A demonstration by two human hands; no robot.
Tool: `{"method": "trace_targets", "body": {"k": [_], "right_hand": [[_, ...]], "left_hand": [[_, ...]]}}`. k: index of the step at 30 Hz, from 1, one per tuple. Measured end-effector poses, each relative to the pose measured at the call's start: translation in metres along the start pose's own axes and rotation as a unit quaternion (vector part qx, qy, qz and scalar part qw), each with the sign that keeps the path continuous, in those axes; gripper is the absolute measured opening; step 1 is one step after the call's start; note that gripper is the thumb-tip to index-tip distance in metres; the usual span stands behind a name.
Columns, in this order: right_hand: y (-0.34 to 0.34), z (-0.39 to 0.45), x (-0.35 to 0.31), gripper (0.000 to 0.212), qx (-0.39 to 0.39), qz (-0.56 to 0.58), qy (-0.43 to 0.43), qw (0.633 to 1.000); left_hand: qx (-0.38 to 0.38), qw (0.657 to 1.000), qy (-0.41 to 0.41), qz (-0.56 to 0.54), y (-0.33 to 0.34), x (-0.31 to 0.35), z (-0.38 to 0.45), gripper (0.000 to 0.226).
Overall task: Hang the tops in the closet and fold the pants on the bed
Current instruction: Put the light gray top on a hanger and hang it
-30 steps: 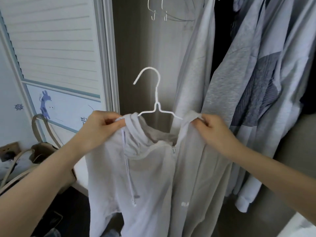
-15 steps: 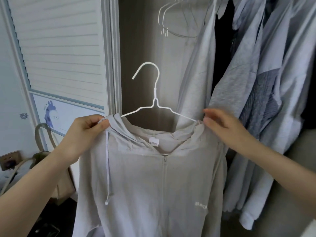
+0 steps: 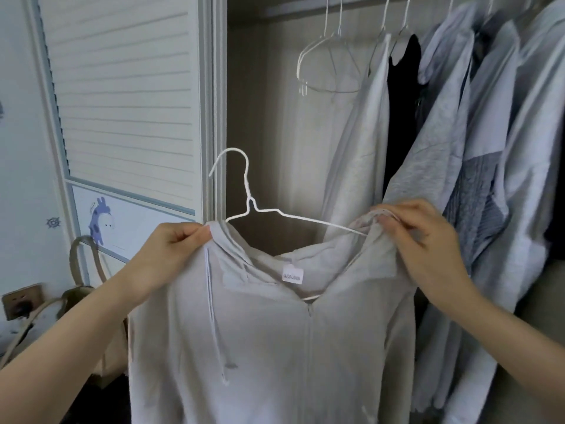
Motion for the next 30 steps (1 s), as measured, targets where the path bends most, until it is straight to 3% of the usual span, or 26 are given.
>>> {"method": "trace_targets", "body": {"k": [1, 4, 6, 8, 10, 12, 16, 18, 23, 30], "right_hand": [[-0.004, -0.002, -0.007, 0.017, -0.003, -0.017, -0.025, 1.000], [0.012, -0.014, -0.025, 0.034, -0.157, -0.003, -0.087, 0.984], [0.016, -0.011, -0.021, 0.039, -0.178, 0.018, -0.058, 0.982], [0.014, -0.001, -0.004, 0.036, -0.154, -0.045, -0.007, 0.987], [0.021, 0.004, 0.012, 0.036, -0.192, -0.125, 0.042, 0.972], [0.024, 0.007, 0.021, 0.036, -0.209, -0.135, 0.072, 0.966], [0.019, 0.017, 0.029, 0.029, -0.157, -0.035, 0.159, 0.974], [0.023, 0.013, 0.030, 0.017, -0.191, 0.027, 0.183, 0.964], [0.028, -0.006, 0.034, 0.022, -0.247, 0.113, 0.227, 0.935], [0.019, -0.017, 0.032, 0.030, -0.330, 0.157, 0.264, 0.892]], "left_hand": [[0.018, 1.000, 0.000, -0.004, -0.002, -0.001, -0.001, 0.046], [0.036, 0.999, 0.028, 0.007, -0.003, 0.007, 0.001, 0.045], [0.026, 0.999, 0.041, 0.003, 0.000, 0.013, 0.003, 0.046], [0.015, 0.999, 0.041, -0.020, 0.001, 0.018, 0.005, 0.046], [-0.004, 0.998, 0.040, -0.039, 0.001, 0.022, 0.009, 0.048], [-0.028, 0.998, 0.045, -0.028, 0.000, 0.025, 0.012, 0.055], [-0.026, 0.997, 0.065, -0.030, -0.007, 0.028, 0.016, 0.057], [-0.029, 0.996, 0.073, -0.029, -0.008, 0.029, 0.018, 0.054], [-0.031, 0.990, 0.135, 0.033, -0.022, 0.034, 0.021, 0.043], [-0.065, 0.977, 0.178, 0.099, -0.039, 0.024, 0.021, 0.052]]}}
Point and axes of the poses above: each hand's wrist, its own z-axis towards the middle knuckle, its own y-axis out of the palm, x = y × z, the point moved 6 cm from there along z, towards the middle knuckle, and after that the axes turned 3 degrees about z, right-handed, at the moved point
